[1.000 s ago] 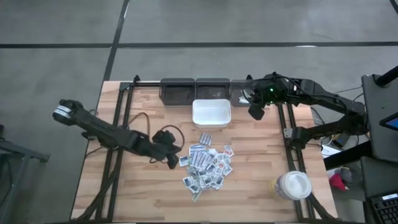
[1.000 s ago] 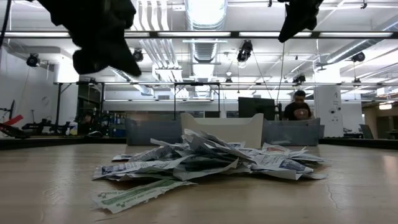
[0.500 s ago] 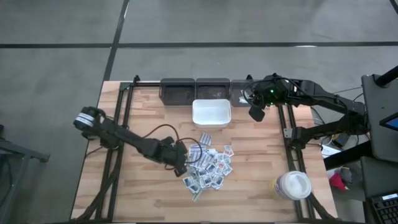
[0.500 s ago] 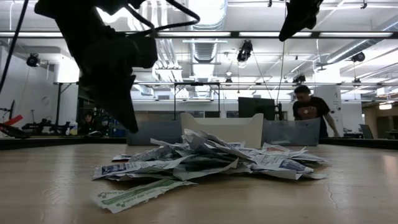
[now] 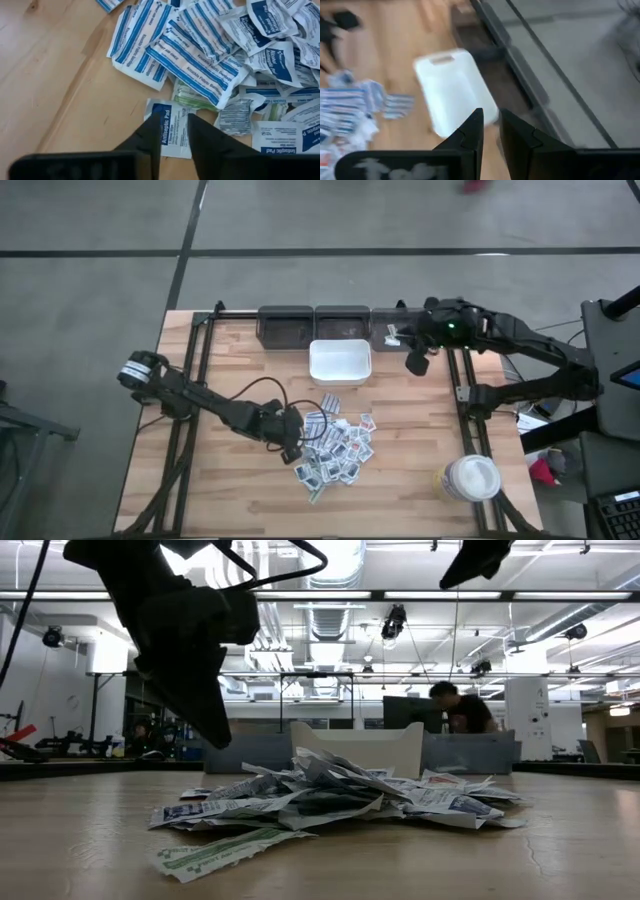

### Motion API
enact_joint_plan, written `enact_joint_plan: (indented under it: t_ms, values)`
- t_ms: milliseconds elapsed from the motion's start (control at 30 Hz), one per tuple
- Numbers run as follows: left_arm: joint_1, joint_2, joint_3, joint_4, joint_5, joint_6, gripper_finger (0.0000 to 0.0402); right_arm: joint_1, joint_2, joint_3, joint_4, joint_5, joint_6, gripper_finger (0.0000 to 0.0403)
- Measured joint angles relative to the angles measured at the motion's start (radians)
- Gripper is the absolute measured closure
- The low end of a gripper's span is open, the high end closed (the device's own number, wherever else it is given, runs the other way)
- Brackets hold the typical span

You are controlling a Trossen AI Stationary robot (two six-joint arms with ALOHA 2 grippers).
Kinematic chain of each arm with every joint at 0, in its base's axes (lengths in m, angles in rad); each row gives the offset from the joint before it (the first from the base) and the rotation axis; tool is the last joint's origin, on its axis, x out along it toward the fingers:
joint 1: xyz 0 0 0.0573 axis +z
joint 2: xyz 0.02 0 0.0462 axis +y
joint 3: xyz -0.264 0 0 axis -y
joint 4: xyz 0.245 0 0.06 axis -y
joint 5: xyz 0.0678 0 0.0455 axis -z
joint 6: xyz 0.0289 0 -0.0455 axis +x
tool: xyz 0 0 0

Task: Pick & Place First Aid Supplies
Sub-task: Put the blue alcohol pad into the middle gray bin

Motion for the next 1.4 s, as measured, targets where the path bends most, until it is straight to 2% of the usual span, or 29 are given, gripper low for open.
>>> enact_joint_plan:
  t_ms: [167, 400, 633, 867, 1100, 1267, 1400]
  values:
    - [0.003, 0.0, -0.005, -0.003, 0.001, 0.027, 0.027, -0.002, -0.136, -0.16, 0.148, -0.149, -0.002, 0.0354]
    - [0.032, 0.021, -0.006, -0.009, 0.017, 0.108, 0.0266, -0.002, -0.336, -0.382, 0.26, -0.154, 0.105, 0.0355]
    - [0.093, 0.046, -0.006, -0.019, 0.077, 0.14, 0.0266, -0.002, -0.5, -0.529, 0.362, -0.244, 0.172, 0.0362]
    - [0.108, 0.046, -0.006, -0.017, 0.14, 0.198, 0.0266, -0.002, -0.592, -0.59, 0.37, -0.251, 0.223, 0.0365]
    - [0.105, 0.047, -0.006, -0.017, 0.15, 0.203, 0.0266, -0.002, -0.596, -0.597, 0.37, -0.251, 0.229, 0.0365]
    - [0.106, 0.11, -0.005, 0.027, 0.17, 0.23, 0.0266, -0.003, -0.588, -0.599, 0.37, -0.25, 0.221, 0.0365]
    - [0.106, 0.19, 0.019, -0.005, 0.175, 0.23, 0.0266, -0.003, -0.586, -0.599, 0.371, -0.248, 0.22, 0.0365]
